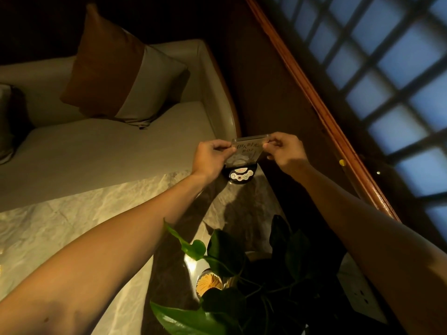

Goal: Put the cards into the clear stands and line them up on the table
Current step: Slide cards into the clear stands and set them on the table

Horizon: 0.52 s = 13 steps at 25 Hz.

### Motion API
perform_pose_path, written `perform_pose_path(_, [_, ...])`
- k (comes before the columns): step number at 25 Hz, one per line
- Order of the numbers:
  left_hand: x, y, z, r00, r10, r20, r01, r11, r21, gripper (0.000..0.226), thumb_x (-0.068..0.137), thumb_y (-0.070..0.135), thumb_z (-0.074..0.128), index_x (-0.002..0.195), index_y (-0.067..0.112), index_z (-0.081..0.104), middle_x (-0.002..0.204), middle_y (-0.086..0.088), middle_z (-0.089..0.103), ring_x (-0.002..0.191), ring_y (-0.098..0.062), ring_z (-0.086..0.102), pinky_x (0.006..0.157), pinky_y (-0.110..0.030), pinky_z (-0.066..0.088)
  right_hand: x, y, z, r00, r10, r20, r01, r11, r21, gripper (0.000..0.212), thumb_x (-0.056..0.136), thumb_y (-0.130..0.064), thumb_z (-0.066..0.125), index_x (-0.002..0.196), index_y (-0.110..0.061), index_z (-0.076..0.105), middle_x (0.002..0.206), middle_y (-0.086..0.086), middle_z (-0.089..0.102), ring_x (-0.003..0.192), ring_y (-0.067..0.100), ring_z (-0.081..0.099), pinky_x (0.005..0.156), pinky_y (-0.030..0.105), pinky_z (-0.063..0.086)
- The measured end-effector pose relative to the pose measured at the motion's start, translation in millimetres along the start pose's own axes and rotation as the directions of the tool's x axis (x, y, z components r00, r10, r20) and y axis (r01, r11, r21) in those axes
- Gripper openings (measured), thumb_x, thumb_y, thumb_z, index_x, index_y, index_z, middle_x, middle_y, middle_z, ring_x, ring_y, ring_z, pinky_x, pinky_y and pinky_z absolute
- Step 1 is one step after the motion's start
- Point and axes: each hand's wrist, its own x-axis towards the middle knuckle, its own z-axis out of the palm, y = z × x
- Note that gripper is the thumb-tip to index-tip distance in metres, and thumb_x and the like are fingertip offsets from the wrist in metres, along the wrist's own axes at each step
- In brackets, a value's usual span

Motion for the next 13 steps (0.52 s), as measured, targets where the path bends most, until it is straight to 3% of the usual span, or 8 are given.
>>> perform_pose_path(5, [5,1,1,1.0,0.014,0.009,-0.015,0.999,0.032,0.022,0.087,0.012,0.076,0.107,0.003,0.075,0.098,-0.008,0.073,0.091,-0.015,0.067,0.088,-0.032,0.057,3,4,1,1.0,0.018,-0.01,-0.018,1.0,0.002,0.013,0.099,-0.013,0.06,0.104,-0.022,0.069,0.098,-0.009,0.068,0.096,0.015,0.067,0.086,0.041,0.061])
perform_pose_path(9, [4,-1,0,0.999,0.029,0.02,-0.031,0.997,0.07,0.023,0.088,0.013,0.075,0.108,0.003,0.075,0.102,-0.009,0.074,0.091,-0.012,0.065,0.088,-0.029,0.057,2,4,2,1.0,0.027,-0.006,-0.027,1.0,-0.001,0.015,0.099,-0.013,0.059,0.108,-0.02,0.07,0.098,-0.01,0.068,0.098,0.018,0.068,0.087,0.044,0.061])
perform_pose_path(13, [1,5,-7,1.0,0.01,0.03,-0.013,0.995,0.099,0.03,0.088,0.018,0.076,0.114,0.005,0.073,0.105,-0.004,0.072,0.096,-0.011,0.064,0.083,-0.017,0.052,-9,-4,1,0.999,0.041,0.005,-0.041,0.999,-0.013,0.03,0.098,-0.014,0.061,0.128,-0.017,0.061,0.113,-0.005,0.069,0.107,0.011,0.065,0.09,0.025,0.055])
